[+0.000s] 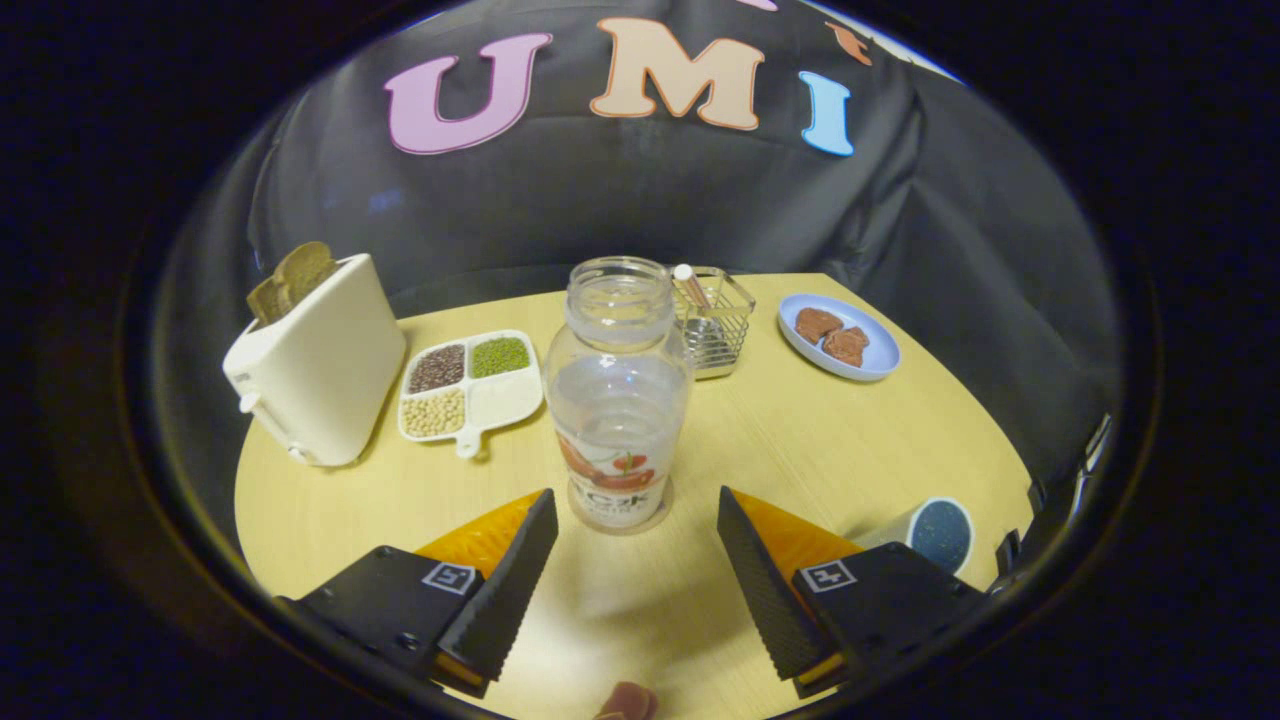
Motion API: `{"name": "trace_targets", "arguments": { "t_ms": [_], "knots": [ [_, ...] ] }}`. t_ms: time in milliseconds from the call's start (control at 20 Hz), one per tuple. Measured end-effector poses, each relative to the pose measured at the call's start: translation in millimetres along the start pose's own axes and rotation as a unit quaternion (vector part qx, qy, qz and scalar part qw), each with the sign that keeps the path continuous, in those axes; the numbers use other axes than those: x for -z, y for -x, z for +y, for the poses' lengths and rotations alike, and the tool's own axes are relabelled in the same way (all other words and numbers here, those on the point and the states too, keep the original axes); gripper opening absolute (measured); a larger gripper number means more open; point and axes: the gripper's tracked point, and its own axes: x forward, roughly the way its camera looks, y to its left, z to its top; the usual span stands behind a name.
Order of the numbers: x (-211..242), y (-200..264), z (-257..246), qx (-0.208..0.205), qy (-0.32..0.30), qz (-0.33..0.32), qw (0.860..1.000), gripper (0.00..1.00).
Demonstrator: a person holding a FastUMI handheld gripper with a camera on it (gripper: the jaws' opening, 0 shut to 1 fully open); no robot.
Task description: Take the bottle from table, then pour the juice into the cup, finally place the bottle on the coaster
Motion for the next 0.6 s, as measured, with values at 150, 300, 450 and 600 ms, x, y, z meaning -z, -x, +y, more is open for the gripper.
{"name": "trace_targets", "arguments": {
  "t_ms": [150,300,450,600],
  "knots": [
    [-7.2,34.3,-4.8,-0.025,0.003,-0.015,1.000,1.00],
    [-17.0,68.7,-12.6,-0.064,0.000,-0.030,0.997,1.00],
    [-21.8,94.0,-39.9,-0.073,0.025,-0.038,0.996,1.00],
    [-29.2,110.8,-69.0,-0.064,0.065,-0.049,0.995,1.00]
  ]
}}
